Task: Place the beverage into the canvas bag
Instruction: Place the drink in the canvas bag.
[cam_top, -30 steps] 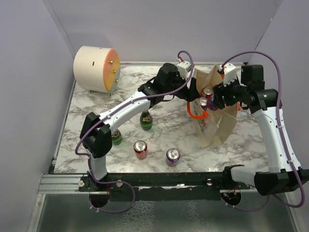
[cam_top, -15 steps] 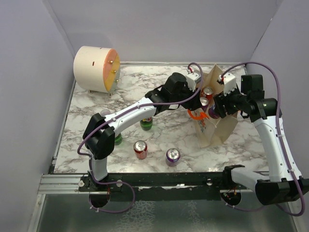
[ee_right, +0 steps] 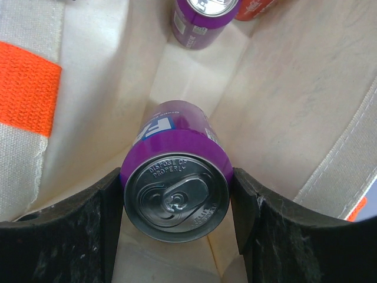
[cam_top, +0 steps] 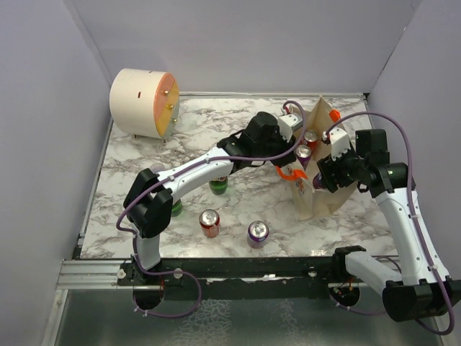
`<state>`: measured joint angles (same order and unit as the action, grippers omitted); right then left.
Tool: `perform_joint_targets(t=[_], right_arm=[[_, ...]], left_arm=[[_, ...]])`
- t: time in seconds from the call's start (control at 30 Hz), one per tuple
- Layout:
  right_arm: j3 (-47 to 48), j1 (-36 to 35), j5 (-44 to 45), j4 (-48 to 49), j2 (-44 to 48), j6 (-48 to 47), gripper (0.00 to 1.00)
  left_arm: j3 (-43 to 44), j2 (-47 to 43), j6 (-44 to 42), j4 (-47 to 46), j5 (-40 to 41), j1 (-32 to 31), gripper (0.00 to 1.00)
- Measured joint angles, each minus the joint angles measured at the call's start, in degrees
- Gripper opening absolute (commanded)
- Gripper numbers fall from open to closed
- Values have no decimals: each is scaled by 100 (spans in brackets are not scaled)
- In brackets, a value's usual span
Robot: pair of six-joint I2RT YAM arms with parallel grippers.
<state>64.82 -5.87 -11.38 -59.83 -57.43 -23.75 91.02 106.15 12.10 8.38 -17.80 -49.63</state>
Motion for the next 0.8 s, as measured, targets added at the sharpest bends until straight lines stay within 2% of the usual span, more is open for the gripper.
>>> perform_joint_targets(t=[0.33, 0.8], right_arm=[[111, 0, 365, 201, -682, -4, 1], [616, 0, 435, 732, -2022, 13, 1]], left_arm=[[-157, 0, -295, -66, -101, 0, 7], [-157, 2, -833, -87, -236, 0, 5]])
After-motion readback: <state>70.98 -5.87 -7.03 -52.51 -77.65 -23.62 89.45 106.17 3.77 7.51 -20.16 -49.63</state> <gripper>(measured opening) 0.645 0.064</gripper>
